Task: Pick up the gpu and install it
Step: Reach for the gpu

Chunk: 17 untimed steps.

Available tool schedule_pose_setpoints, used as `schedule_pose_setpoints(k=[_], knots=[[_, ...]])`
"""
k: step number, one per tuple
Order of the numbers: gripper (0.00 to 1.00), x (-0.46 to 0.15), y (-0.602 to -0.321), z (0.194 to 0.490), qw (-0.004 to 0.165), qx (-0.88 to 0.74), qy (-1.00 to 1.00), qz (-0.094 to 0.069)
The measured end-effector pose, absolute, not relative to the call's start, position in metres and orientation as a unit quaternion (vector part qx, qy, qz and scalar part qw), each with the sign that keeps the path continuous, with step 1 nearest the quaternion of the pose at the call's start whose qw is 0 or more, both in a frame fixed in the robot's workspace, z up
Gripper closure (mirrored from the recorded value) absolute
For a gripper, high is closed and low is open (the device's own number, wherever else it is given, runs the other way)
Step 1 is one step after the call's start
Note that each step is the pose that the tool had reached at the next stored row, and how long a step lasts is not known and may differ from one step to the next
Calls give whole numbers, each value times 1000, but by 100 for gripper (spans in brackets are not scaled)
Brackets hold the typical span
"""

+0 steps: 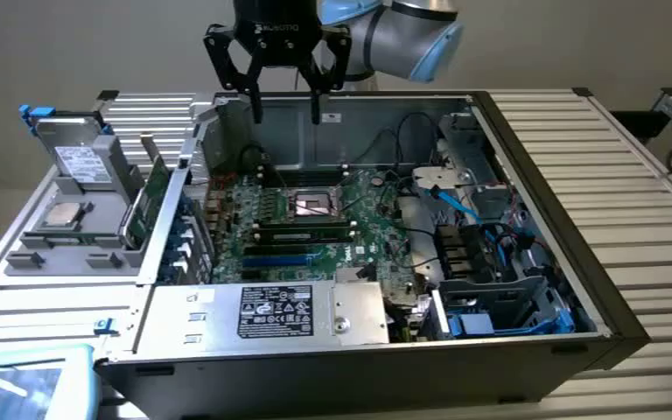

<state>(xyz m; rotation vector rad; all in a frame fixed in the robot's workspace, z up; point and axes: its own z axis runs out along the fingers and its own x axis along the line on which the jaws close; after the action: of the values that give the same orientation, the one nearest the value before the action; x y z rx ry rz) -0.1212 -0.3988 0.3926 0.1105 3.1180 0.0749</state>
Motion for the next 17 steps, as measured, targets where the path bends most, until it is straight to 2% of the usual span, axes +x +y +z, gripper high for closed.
schedule_pose_setpoints(k=[17], knots=[[29, -137, -396, 392, 10, 35, 999, 24]])
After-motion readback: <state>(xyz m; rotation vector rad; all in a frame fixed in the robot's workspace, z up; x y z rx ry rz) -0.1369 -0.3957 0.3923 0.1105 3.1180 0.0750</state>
